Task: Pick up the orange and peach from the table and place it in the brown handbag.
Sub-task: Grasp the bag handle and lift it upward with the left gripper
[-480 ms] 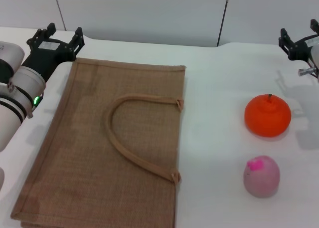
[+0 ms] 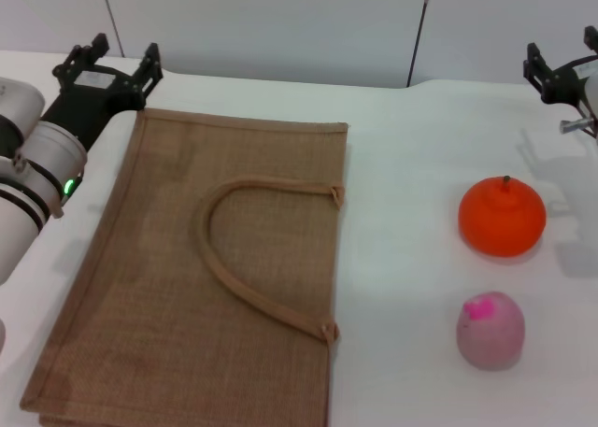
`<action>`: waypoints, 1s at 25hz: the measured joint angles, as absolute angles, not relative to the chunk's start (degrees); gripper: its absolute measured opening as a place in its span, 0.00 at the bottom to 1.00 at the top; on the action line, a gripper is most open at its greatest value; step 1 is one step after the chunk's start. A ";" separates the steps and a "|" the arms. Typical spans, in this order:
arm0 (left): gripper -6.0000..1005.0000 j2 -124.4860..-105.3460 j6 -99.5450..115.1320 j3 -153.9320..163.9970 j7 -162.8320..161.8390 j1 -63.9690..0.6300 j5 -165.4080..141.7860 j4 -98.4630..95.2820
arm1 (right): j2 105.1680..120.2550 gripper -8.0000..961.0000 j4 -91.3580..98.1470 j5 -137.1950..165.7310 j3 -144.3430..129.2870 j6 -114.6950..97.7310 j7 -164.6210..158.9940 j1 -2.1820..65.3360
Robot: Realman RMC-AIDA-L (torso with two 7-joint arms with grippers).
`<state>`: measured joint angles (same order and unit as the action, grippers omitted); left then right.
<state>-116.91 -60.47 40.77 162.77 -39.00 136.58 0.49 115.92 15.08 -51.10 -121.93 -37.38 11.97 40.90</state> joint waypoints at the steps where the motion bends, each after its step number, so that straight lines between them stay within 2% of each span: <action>1: 0.72 -116.89 -60.64 40.99 162.77 -39.02 136.01 0.41 | 115.93 0.79 15.08 -51.09 -121.92 -37.54 11.97 40.89; 14: 0.72 -116.82 -61.44 41.33 160.76 -39.68 133.36 0.71 | 115.92 0.79 14.14 -51.26 -121.81 -37.05 11.86 40.64; 25: 0.72 -116.39 -61.71 41.30 138.87 -39.27 114.50 -5.43 | 115.77 0.79 12.95 -51.24 -121.82 -35.38 11.86 40.43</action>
<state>-116.39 -61.71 41.30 138.87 -39.27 114.50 -5.43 115.77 12.95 -51.24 -121.82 -35.38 11.86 40.43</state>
